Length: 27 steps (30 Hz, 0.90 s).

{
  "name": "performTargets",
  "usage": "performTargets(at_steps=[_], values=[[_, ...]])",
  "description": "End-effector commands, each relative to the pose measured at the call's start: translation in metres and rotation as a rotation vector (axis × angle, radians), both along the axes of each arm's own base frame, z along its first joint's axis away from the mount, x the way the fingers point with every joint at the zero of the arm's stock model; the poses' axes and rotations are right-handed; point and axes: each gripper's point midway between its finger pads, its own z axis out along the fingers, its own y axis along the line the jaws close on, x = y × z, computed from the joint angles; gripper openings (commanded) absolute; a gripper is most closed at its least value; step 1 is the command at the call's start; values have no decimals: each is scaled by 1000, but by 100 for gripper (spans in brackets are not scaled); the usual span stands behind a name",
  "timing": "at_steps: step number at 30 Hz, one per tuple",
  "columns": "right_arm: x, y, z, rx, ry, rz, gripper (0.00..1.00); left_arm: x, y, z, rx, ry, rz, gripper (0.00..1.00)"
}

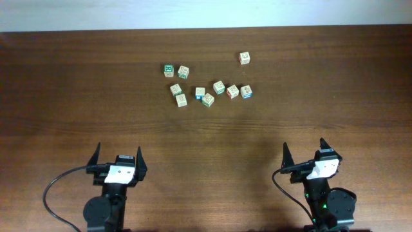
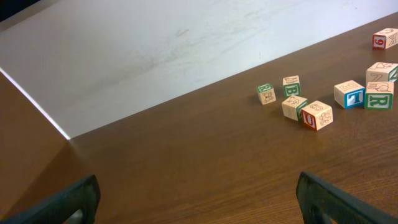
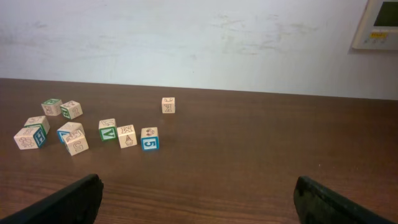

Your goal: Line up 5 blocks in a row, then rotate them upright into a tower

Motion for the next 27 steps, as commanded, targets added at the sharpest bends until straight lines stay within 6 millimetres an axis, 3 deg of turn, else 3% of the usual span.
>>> performTargets(at_steps=[1,27], values=[[0,1,-3,5,4,6,98,0,0,0,15,-5,-5,99],[1,-9,-3,1,5,-47,98,0,1,-1,15,-1,0,99]])
